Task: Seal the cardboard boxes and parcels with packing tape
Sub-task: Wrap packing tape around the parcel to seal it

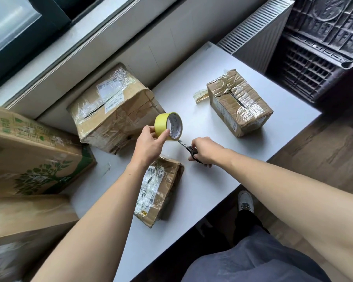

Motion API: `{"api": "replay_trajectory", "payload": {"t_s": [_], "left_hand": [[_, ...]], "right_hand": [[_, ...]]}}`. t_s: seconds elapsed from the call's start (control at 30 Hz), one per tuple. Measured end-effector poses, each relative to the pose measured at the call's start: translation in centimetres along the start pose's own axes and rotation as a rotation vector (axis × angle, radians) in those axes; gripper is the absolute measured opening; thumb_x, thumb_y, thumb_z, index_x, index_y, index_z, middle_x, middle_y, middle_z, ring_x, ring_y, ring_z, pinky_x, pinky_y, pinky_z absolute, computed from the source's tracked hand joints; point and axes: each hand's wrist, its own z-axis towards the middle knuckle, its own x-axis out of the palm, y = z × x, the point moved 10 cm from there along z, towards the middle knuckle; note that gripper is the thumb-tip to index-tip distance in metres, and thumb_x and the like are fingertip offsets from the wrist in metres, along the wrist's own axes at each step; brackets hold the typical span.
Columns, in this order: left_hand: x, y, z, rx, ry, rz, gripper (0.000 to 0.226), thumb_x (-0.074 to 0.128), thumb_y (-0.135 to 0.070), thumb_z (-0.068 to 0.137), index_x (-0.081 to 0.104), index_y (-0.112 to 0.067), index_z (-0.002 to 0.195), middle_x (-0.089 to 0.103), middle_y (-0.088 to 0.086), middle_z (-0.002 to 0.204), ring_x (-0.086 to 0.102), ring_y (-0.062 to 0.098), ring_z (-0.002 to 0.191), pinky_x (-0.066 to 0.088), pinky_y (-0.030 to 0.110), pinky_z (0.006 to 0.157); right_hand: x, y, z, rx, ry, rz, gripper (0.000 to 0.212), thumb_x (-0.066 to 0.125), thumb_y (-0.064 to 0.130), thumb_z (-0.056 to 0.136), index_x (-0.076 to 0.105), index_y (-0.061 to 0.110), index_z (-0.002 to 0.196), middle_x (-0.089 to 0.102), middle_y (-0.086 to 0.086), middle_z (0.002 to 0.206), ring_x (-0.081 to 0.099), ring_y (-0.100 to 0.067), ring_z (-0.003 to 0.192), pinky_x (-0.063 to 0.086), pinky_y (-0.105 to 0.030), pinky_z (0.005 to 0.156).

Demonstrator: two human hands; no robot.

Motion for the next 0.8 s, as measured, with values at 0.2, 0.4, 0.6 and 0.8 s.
{"api": "replay_trajectory", "payload": {"t_s": [0.2,0.4,0.6,0.8], "left_hand": [[0.5,-1.8,-0.1,0.060,-0.041,0.024,0.041,0.076,-0.042,0.084,0.055,-0.013,0.104,0.065,-0.006,0.090,0.059,0.007,0.078,0.043,0.017,0.063],[2.3,-1.9,0.1,0.103,0.052,0.248,0.021,0.071,-0.028,0.089,0.055,-0.016,0.094,0.067,0.000,0.092,0.060,0.023,0.086,0.044,0.035,0.072],[6.6,-1.9,-0.2,0.199,0.277,0.443,0.028,0.053,-0.005,0.094,0.067,-0.013,0.117,0.067,0.007,0.123,0.058,0.026,0.118,0.044,0.032,0.098],[3.7,-1.5,0.0,0.156,0.144,0.624,0.025,0.048,-0.031,0.100,0.068,-0.025,0.114,0.067,-0.003,0.120,0.055,0.019,0.121,0.032,0.037,0.103]], "right_hand": [[-2.1,0.2,-0.8,-0.063,-0.163,-0.217,0.032,0.062,0.016,0.095,0.042,0.005,0.118,0.060,-0.020,0.104,0.056,-0.038,0.084,0.040,-0.039,0.064],[-2.5,-1.3,-0.5,-0.042,-0.200,-0.316,0.021,0.050,0.014,0.099,0.054,0.000,0.114,0.062,-0.025,0.112,0.062,-0.041,0.100,0.035,-0.035,0.068],[-2.4,-1.6,-0.6,-0.068,-0.186,-0.452,0.025,0.056,0.014,0.097,0.056,0.002,0.120,0.062,-0.020,0.120,0.063,-0.038,0.108,0.035,-0.034,0.072],[-2.5,-1.6,0.0,-0.067,-0.096,-0.434,0.033,0.068,0.020,0.093,0.060,0.002,0.120,0.061,-0.020,0.124,0.062,-0.038,0.112,0.046,-0.035,0.082]]}}
